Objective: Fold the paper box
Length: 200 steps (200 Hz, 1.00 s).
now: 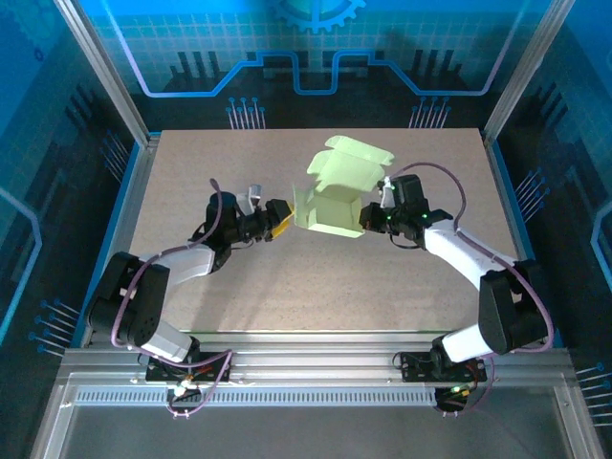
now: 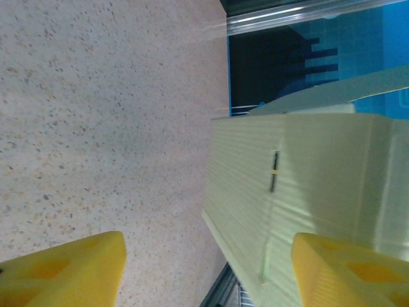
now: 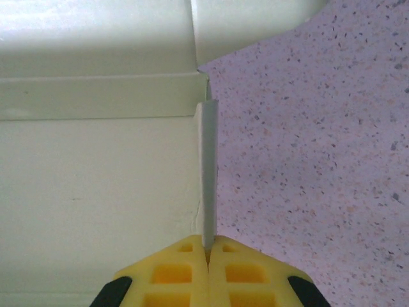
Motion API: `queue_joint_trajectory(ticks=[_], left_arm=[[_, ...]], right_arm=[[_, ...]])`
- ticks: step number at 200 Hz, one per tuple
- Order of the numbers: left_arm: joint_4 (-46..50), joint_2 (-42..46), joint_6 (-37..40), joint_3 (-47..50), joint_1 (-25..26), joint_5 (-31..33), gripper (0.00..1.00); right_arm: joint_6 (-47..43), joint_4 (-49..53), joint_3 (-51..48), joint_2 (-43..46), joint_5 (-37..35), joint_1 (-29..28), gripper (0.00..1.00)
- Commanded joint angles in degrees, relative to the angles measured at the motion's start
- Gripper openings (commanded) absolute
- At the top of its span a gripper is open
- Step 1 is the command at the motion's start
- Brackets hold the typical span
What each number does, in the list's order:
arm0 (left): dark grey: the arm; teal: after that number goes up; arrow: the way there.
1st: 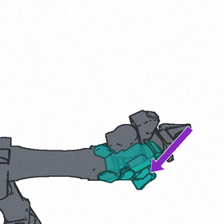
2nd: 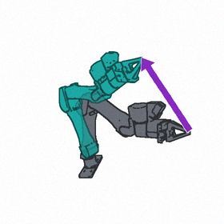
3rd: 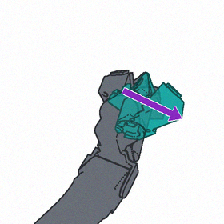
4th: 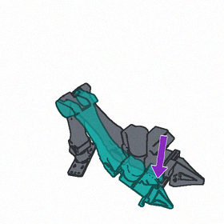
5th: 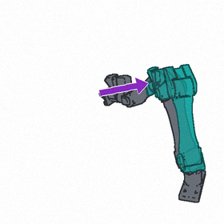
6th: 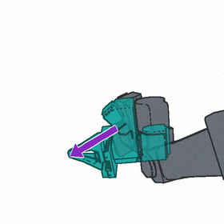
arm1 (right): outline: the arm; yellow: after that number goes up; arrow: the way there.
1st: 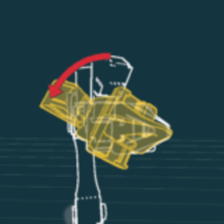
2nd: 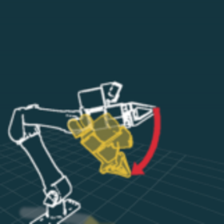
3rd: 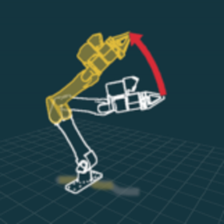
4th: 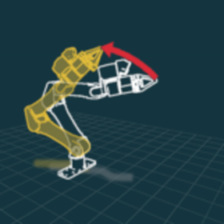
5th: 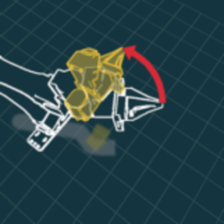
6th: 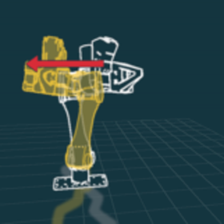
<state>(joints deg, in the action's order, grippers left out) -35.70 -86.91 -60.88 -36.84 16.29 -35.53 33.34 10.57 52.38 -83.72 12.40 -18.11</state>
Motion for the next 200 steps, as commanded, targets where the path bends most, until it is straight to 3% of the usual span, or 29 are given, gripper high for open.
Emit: queue_joint_trajectory(ticks=[1, 80, 159, 200], left_arm=[[-0.2, -1.1, -0.9, -2.6, 1.0, -3.1, 0.63], [6.9, -5.2, 0.5, -6.1, 3.4, -4.3, 0.47], [25.9, -2.1, 11.2, -9.7, 4.5, 0.1, 0.51], [26.5, -3.3, 11.7, -10.4, 5.1, 0.3, 0.50]], right_arm=[[-2.1, 2.5, 2.2, -1.1, -3.7, -1.7, 0.00], [-6.3, 7.6, 5.8, -2.9, -15.4, -6.8, 0.00], [-8.8, 11.6, 7.7, -4.8, -24.3, -9.7, 0.00], [-9.0, 11.4, 8.2, -5.4, -24.5, -10.5, 0.00]])
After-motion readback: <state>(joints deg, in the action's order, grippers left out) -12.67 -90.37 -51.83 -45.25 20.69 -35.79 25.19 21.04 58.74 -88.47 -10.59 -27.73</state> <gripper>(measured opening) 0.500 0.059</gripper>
